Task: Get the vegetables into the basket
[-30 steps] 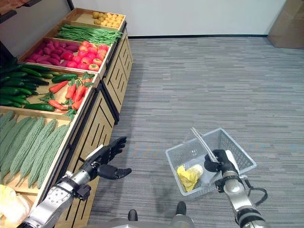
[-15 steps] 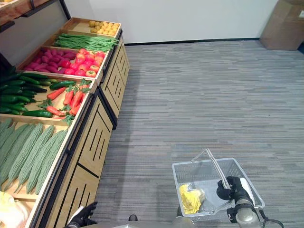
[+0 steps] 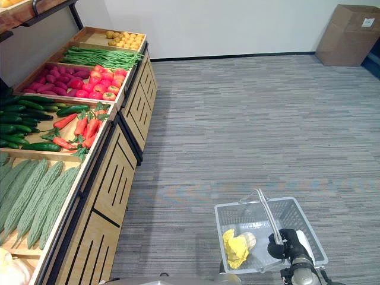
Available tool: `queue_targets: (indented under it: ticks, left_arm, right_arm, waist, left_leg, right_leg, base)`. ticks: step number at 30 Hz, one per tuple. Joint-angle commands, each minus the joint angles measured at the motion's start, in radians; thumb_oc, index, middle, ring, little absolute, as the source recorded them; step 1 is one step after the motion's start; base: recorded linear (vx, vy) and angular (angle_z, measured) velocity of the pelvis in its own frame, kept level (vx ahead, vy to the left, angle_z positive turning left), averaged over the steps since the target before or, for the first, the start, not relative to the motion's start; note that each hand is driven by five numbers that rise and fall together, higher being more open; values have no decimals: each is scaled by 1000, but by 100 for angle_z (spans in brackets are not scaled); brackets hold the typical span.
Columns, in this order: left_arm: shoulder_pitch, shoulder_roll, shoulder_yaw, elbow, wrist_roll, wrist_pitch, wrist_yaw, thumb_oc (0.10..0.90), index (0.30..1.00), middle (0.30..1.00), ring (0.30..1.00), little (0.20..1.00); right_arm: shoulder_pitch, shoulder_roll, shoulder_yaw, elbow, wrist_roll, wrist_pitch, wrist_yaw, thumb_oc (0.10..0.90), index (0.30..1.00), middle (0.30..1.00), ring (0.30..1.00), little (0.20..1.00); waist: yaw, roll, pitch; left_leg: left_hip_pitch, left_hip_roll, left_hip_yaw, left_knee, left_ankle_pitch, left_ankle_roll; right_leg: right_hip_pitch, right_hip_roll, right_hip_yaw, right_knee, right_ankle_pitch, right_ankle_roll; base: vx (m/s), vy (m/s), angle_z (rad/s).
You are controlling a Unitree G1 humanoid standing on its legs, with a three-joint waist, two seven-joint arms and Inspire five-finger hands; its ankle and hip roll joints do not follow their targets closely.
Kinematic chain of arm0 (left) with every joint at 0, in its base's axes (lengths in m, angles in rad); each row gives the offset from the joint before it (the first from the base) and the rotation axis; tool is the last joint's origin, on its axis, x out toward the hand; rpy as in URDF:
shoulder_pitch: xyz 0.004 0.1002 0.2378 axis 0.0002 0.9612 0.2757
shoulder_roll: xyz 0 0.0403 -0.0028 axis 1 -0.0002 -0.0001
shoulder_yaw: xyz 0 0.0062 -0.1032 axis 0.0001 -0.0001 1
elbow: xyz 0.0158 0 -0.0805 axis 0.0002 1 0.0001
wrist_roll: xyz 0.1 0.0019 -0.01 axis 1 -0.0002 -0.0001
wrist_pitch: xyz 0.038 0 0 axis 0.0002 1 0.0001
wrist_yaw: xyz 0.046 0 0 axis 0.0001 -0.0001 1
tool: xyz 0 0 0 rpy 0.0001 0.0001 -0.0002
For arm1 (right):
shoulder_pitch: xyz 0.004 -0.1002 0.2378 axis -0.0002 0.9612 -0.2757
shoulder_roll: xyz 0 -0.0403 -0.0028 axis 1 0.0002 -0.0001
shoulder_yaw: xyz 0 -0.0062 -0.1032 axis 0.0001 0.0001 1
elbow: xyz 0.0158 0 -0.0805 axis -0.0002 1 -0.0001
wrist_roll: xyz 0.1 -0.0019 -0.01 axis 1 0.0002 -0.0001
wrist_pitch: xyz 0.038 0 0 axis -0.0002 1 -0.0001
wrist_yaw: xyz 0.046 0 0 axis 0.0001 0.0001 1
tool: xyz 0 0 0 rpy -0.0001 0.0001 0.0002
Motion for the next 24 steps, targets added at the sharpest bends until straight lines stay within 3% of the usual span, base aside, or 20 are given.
queue_targets:
  ticks: [1, 6, 9, 10, 14, 15, 17, 18, 19, 24]
  left_arm:
    - [-73, 38, 26, 12, -42, -3, 52, 900, 1000, 1000, 1000, 1000]
    - [-89, 45, 25, -4, -67, 0, 74, 900, 1000, 1000, 1000, 1000]
    - [-89, 45, 25, -4, -67, 0, 74, 900, 1000, 1000, 1000, 1000]
    - [-97, 46, 23, -29, -82, -4, 73, 900, 1000, 1000, 1000, 1000]
    - [-114, 33, 18, -15, -106, -5, 89, 900, 1000, 1000, 1000, 1000]
    - [-121, 33, 15, -16, -112, -6, 91, 900, 1000, 1000, 1000, 1000]
    - [-130, 33, 14, -17, -119, -6, 96, 900, 1000, 1000, 1000, 1000]
    - [-133, 33, 11, -14, -120, -7, 98, 900, 1000, 1000, 1000, 1000]
    - [-138, 30, 0, -8, -110, -5, 102, 900, 1000, 1000, 1000, 1000]
    - [-140, 38, -3, -2, -108, -7, 114, 900, 1000, 1000, 1000, 1000]
  right_arm:
    - [-113, -37, -27, -73, -2, -97, -64, 400, 300, 300, 300, 300]
    - [-114, -44, -15, -108, 6, -101, -63, 400, 300, 300, 300, 300]
    - [-114, -44, -15, -108, 6, -101, -63, 400, 300, 300, 300, 300]
    - [-113, -51, -20, -120, 12, -103, -68, 400, 300, 300, 300, 300]
    - [-116, -62, -20, -108, 14, -107, -72, 400, 300, 300, 300, 300]
    - [-122, -63, -21, -96, 18, -108, -79, 400, 300, 300, 300, 300]
    - [-118, -63, -27, -106, 20, -108, -84, 400, 300, 300, 300, 300]
    - [-116, -61, -29, -101, 19, -109, -89, 400, 300, 300, 300, 300]
    - [-124, -59, -30, -95, 20, -108, -104, 400, 300, 300, 300, 300]
    - [-142, -40, -6, -67, 21, -112, -111, 400, 300, 300, 300, 300]
  waist:
    - [-4, -51, 62]
    - [-4, -45, 100]
    - [-4, -45, 100]
    - [-4, -48, 127]
    - [9, -58, 142]
    - [14, -61, 145]
    - [14, -65, 143]
    - [15, -66, 142]
    - [24, -60, 140]
    - [40, -64, 135]
  left_leg:
    - [7, 70, -19, 2, 38, -87]
    - [-34, 100, -35, 48, 64, -105]
    - [-34, 100, -35, 48, 63, -105]
    - [-103, 122, -52, 199, 54, -116]
    - [-153, 65, -124, 256, 82, -123]
    - [-180, 51, -140, 244, 80, -117]
    - [-208, 64, -121, 168, 86, -103]
    - [-220, 75, -111, 135, 107, -103]
    - [-253, 91, -118, 58, 162, -109]
    - [-244, 92, -118, 27, 181, -121]
  right_leg:
    - [72, -38, -18, 63, -121, 46]
    - [33, -8, -18, 106, -151, 17]
    - [33, -8, -18, 106, -151, 17]
    - [46, 11, -19, 92, -172, -7]
    - [85, 5, -33, 75, -170, -12]
    - [86, 2, -34, 75, -173, -12]
    - [92, -1, -39, 74, -181, -7]
    - [96, 1, -40, 74, -186, -6]
    - [113, 9, -32, 74, -200, 2]
    - [151, 10, 4, 69, -220, 19]
  base:
    - [-57, -156, 2]
    - [-17, -156, 4]
    - [-5, -103, 5]
    - [33, -296, 8]
    - [62, -123, 16]
    - [98, -6, -3]
    - [130, 26, 5]
    - [236, 94, 13]
    - [243, 107, 9]
    - [188, 118, -25]
